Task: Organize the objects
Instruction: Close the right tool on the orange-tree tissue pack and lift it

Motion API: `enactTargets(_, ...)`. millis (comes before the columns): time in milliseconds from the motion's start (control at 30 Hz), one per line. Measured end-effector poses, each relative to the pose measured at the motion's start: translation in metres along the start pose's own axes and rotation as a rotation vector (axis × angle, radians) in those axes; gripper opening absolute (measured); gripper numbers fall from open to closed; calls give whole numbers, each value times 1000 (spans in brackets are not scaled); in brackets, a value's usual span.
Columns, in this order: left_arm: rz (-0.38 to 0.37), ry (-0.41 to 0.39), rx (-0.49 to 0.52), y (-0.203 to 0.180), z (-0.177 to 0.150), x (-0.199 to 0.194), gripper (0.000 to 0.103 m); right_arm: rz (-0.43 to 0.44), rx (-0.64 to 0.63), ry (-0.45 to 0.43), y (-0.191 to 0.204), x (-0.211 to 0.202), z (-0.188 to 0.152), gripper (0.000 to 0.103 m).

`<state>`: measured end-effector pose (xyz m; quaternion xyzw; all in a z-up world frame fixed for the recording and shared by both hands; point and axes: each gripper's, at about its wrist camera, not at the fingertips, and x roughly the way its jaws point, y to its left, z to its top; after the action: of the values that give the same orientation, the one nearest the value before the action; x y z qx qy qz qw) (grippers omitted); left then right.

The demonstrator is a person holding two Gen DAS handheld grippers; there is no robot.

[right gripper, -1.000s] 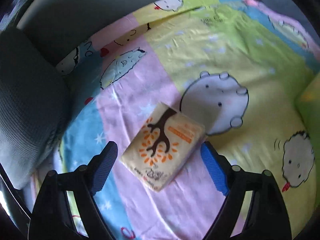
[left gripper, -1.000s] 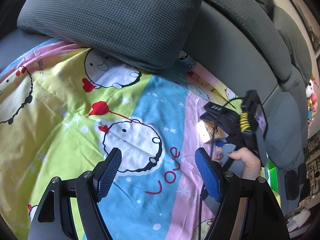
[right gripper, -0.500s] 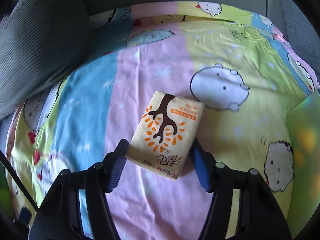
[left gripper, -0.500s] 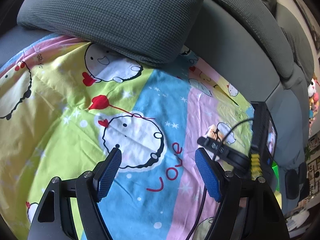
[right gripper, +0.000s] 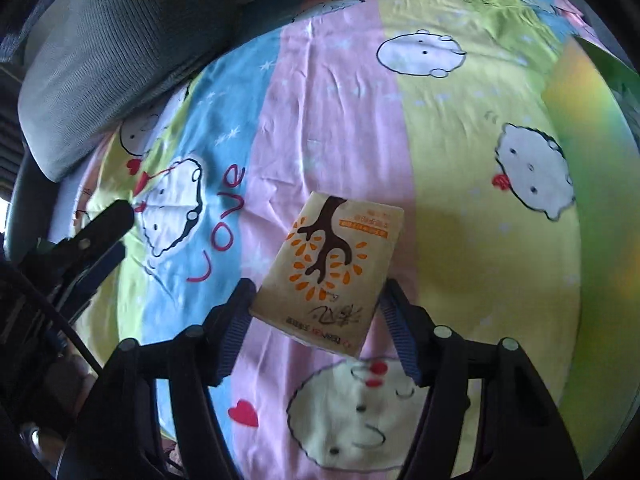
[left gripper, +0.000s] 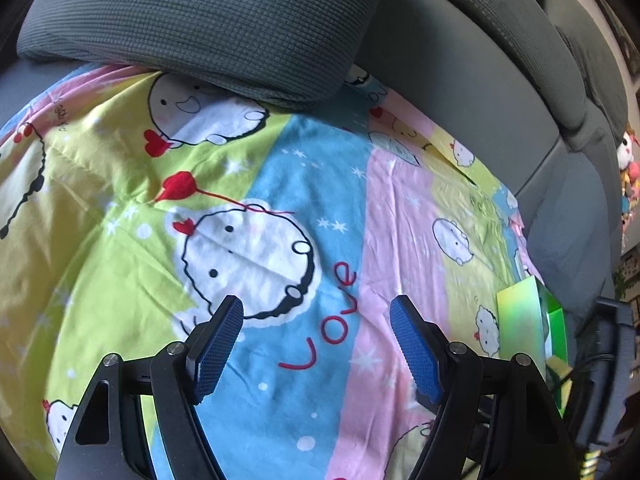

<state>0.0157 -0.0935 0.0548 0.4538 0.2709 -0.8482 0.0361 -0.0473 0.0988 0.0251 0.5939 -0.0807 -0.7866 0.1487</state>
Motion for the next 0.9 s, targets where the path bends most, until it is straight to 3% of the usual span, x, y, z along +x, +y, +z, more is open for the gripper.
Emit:
enactTargets(100,11,19,41,-9,-3,6,76,13,43,-69,-5,-18,-8,80)
enactTargets(233,23,56,78,-17,-9,15,76,18,67,-161,-13,-45,-10,80)
enactTargets(333,-14,97,95,-22,-14,21,76,32,57,-212,-20,-60,-10,80)
enactTargets(567,-86,189,184,-49,-32,32,76,149,95,-194,-38,-65,-10,73)
enactTargets(733,-40,208,246,-66,-41,40,76,298,125,-244,-40,-79,-20,73)
enactTargets(900,-55,240,298,-81,-51,48,77,275,84,-238,-31,-76,-19,73)
